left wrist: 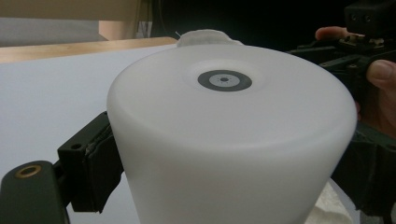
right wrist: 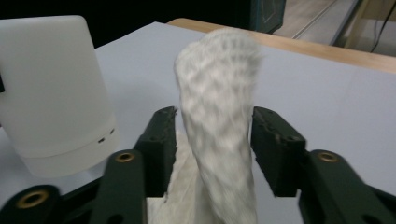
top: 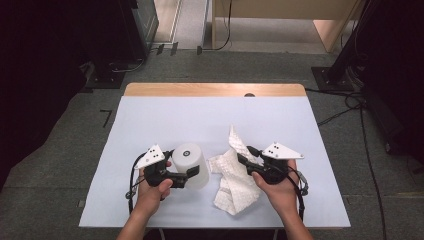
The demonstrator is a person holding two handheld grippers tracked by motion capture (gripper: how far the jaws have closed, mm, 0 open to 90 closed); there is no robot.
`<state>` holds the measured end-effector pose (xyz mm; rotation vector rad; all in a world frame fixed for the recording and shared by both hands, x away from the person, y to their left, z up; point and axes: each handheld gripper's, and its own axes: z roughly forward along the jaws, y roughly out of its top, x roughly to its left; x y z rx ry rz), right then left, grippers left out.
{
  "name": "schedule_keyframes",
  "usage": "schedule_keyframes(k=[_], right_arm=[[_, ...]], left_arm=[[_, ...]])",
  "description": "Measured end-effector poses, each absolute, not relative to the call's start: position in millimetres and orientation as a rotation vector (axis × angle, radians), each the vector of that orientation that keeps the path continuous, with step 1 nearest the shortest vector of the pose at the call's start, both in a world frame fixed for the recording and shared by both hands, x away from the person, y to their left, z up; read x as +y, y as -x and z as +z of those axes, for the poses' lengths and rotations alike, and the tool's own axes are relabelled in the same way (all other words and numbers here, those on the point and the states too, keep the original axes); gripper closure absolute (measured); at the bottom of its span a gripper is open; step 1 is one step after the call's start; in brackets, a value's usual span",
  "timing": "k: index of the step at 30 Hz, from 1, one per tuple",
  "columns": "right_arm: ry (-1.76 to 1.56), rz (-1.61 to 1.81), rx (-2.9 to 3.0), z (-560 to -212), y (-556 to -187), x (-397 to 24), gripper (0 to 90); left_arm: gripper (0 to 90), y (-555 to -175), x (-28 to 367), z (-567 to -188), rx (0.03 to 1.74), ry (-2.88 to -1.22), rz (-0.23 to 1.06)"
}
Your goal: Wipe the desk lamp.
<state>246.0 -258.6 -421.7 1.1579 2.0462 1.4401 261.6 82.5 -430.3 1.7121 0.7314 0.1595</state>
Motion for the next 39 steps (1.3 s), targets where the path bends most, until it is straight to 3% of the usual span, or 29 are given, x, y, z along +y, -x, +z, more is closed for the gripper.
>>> schedule_keyframes(k=[7, 11, 20, 29, 32, 39], right_arm=[[-1.091, 1.464, 2.014, -415.4, -240.9, -267.9, 41.0], [-1.087, 1.354, 2.187, -434.1, -246.5, -256.4, 29.1], [-1.138, 1.188, 2.351, -475.4, -255.6, -249.0, 21.1], [-1.048, 1.118, 2.41, -491.7, -251.0, -244.8, 21.6], [-1.037, 1.097, 2.429, -501.6, -250.5, -245.4, 17.2], [-1.026, 1.081, 2.438, -502.1, -249.7, -244.3, 16.9]], left_arm=[[8.5, -261.3, 84.0, -429.2, 0.721, -1.709, 0.161], [8.5, -262.1, 82.3, -430.7, 0.721, -1.719, 0.166], [8.5, -268.2, 87.8, -434.9, 0.749, -1.717, 0.224], [8.5, -274.1, 79.2, -444.5, 0.741, -1.762, 0.274], [8.5, -275.2, 73.4, -449.8, 0.72, -1.79, 0.286], [8.5, -267.3, 65.7, -461.2, 0.673, -1.846, 0.397]])
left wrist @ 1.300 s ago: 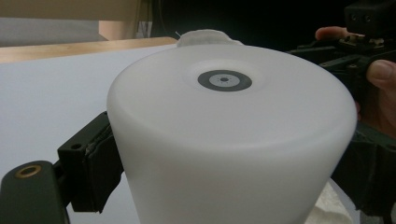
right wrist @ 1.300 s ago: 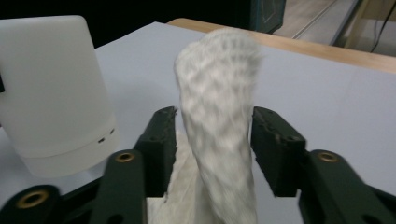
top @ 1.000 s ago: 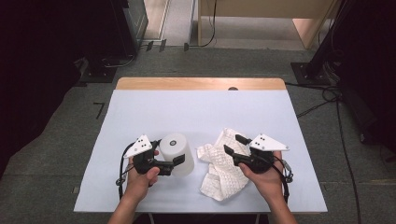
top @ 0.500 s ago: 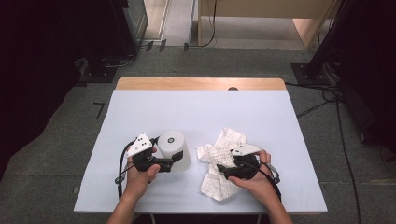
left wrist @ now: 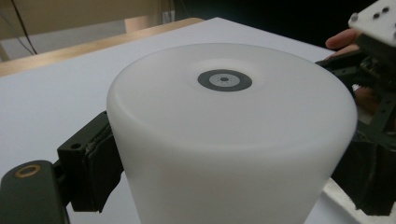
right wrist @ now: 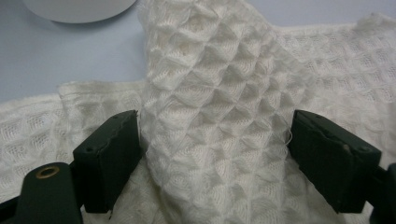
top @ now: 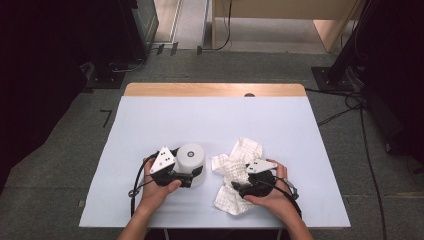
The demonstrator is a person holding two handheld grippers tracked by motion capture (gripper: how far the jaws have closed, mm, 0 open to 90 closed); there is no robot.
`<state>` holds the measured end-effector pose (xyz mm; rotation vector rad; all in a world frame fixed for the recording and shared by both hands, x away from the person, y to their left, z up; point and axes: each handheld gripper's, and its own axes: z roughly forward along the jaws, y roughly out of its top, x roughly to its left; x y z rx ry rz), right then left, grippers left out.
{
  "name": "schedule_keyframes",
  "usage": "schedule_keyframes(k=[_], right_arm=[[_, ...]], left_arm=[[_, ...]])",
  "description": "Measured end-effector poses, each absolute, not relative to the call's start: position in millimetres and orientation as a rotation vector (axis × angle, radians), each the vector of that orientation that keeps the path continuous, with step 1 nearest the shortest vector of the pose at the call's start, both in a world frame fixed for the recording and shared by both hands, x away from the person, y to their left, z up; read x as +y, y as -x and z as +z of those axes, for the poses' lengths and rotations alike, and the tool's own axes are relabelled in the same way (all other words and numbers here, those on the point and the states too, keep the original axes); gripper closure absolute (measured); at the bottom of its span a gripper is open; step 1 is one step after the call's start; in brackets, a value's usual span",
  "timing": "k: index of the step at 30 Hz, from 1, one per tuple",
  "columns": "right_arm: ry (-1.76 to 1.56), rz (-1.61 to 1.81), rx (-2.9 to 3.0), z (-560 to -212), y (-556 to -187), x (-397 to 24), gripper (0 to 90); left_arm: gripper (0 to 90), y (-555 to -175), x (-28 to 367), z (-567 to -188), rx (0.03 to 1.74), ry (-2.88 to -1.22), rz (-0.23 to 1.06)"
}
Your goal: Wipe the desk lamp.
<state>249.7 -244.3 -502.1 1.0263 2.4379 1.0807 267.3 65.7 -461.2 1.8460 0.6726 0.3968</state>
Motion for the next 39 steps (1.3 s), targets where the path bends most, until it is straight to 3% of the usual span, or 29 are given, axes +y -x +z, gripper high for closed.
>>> schedule_keyframes(k=[3, 7, 12, 14, 20, 24, 26, 29, 34, 39], right_arm=[[-1.028, 1.073, 2.439, -501.6, -249.8, -243.9, 18.8], [-1.057, 1.106, 2.402, -500.7, -248.9, -251.0, 42.5], [-1.066, 1.144, 2.385, -501.5, -250.8, -258.7, 55.5], [-1.084, 1.139, 2.358, -501.9, -251.1, -260.7, 65.4], [-1.112, 1.121, 2.325, -501.6, -252.1, -261.8, 80.7], [-1.109, 1.079, 2.31, -499.5, -249.6, -257.1, 84.1], [-1.111, 1.072, 2.294, -497.1, -248.6, -255.4, 84.6], [-1.152, 1.192, 2.235, -485.5, -247.0, -257.2, 84.8], [-1.152, 1.328, 2.08, -455.9, -239.1, -258.8, 84.8], [-1.13, 1.394, 1.886, -429.1, -225.2, -256.1, 84.7]], left_arm=[[8.4, -265.4, 66.8, -463.0, 0.673, -1.835, 0.399], [8.1, -263.3, 69.1, -463.9, 0.687, -1.832, 0.385], [2.5, -258.6, 70.5, -466.0, 0.759, -1.803, 0.405], [0.4, -255.8, 69.6, -467.6, 0.767, -1.803, 0.413], [0.1, -242.0, 55.3, -469.4, 0.861, -1.794, 0.533], [0.0, -237.3, 43.3, -472.2, 0.958, -1.791, 0.622], [0.0, -237.5, 39.6, -474.1, 0.968, -1.796, 0.607], [8.1, -235.9, 41.9, -472.5, 0.967, -1.771, 0.622], [8.3, -245.4, 55.7, -465.6, 0.881, -1.74, 0.404], [8.3, -242.7, 53.9, -447.8, 0.684, -1.732, 0.208]])
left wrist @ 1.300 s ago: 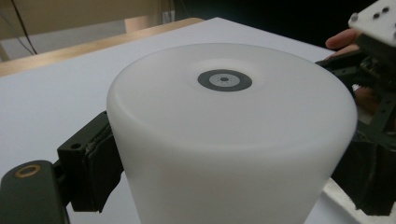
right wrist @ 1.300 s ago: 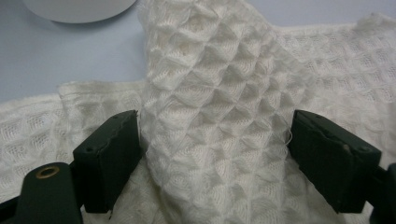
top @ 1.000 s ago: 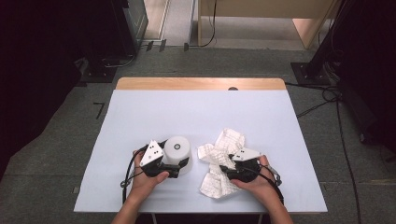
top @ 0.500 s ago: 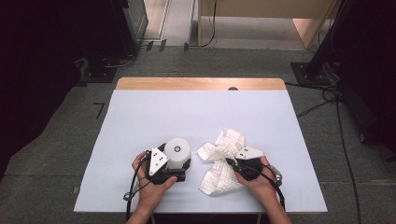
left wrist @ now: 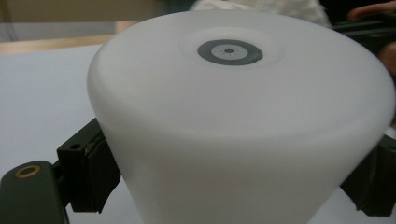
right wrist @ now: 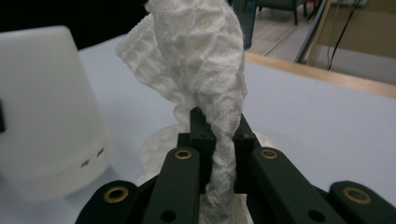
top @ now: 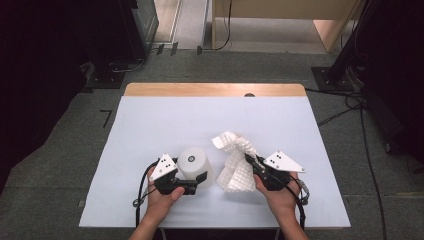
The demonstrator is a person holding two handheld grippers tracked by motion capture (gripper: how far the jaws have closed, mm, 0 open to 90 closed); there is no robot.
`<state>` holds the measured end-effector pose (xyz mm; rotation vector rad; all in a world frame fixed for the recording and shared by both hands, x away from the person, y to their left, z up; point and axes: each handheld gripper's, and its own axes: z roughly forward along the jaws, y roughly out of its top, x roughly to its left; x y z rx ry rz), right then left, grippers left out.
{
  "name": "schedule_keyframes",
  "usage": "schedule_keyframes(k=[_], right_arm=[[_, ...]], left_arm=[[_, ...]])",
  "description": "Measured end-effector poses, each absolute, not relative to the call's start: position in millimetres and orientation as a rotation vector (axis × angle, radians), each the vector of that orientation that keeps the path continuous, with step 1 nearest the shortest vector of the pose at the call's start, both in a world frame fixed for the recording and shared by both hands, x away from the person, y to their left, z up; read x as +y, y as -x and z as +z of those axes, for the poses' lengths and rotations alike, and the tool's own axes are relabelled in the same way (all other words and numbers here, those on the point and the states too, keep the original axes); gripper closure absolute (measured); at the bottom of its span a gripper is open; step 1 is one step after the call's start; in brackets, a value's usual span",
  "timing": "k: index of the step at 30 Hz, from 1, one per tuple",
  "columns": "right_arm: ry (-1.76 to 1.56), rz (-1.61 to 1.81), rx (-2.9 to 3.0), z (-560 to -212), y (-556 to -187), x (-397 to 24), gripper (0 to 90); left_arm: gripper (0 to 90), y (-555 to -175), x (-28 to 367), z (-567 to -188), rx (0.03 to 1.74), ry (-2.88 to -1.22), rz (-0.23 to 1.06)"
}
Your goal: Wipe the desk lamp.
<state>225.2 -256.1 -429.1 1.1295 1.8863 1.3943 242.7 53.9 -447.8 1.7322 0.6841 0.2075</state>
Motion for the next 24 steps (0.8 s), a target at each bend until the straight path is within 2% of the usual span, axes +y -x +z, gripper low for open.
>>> schedule_keyframes(k=[3, 7, 12, 24], right_arm=[[-1.132, 1.451, 1.814, -419.3, -218.5, -254.1, 84.7], [-1.055, 1.619, 1.828, -403.4, -207.5, -244.4, 84.5], [-0.958, 1.769, 1.942, -395.2, -200.1, -225.6, 84.5], [-1.076, 1.82, 2.208, -437.4, -217.9, -211.9, 84.5]], left_arm=[[8.3, -238.3, 43.2, -442.3, 0.62, -1.769, 0.164], [8.3, -236.2, 32.5, -446.0, 0.595, -1.828, 0.177], [8.3, -238.7, 37.4, -443.4, 0.599, -1.786, 0.128], [8.4, -246.8, 63.1, -432.1, 0.638, -1.697, 0.133]])
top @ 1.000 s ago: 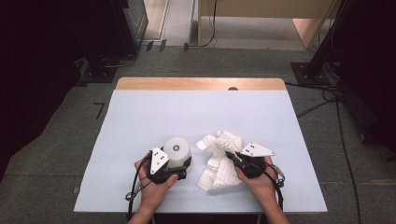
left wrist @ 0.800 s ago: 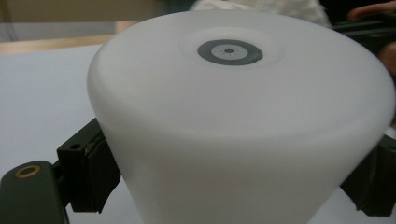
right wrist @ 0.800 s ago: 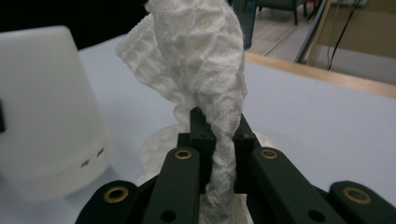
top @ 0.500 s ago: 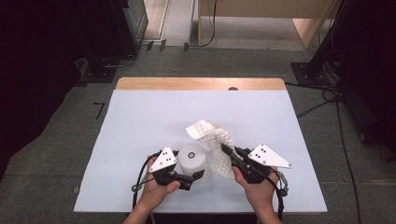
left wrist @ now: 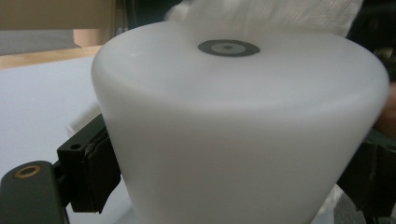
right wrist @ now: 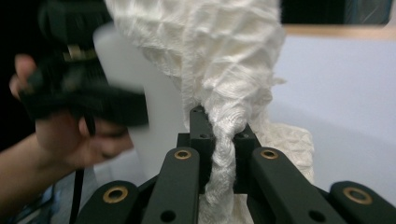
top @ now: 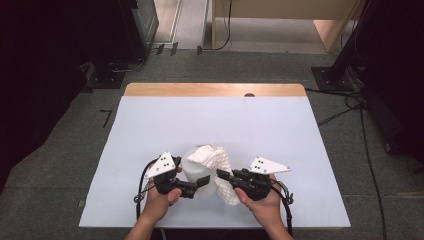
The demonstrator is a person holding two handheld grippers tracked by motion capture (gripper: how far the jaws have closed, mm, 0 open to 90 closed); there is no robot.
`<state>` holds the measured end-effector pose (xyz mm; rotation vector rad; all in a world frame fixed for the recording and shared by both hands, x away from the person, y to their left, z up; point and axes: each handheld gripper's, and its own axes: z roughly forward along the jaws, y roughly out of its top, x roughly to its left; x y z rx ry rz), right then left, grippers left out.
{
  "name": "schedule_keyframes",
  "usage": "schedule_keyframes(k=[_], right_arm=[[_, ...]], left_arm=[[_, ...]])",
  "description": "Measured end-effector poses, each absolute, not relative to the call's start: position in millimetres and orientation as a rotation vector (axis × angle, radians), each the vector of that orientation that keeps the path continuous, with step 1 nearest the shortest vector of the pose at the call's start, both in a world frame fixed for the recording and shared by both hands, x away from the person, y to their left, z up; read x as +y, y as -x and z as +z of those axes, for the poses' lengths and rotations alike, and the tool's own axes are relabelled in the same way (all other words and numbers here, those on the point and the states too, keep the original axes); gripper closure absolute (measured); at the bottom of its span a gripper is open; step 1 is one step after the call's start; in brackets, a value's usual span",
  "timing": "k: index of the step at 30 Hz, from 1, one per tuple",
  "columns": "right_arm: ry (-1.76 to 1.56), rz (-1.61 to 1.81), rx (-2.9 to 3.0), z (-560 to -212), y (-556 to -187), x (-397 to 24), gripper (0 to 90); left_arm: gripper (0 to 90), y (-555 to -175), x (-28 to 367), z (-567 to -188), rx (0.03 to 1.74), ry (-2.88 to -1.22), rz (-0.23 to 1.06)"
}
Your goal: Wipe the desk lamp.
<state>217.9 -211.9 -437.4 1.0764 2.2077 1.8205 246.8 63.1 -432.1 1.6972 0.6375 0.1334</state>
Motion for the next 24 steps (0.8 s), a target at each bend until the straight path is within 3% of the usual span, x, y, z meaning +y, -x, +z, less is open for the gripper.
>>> schedule_keyframes(k=[6, 17, 24], right_arm=[[-1.161, 1.783, 2.275, -452.3, -222.1, -200.9, 84.5], [-1.121, 1.915, 2.058, -416.8, -215.5, -222.1, 84.1], [-1.147, 1.897, 2.091, -426.0, -217.0, -218.8, 84.1]], left_arm=[[8.4, -250.1, 70.8, -431.1, 0.655, -1.675, 0.133], [8.4, -245.1, 48.2, -437.7, 0.577, -1.753, 0.09], [8.4, -247.3, 52.4, -436.0, 0.609, -1.73, 0.112]])
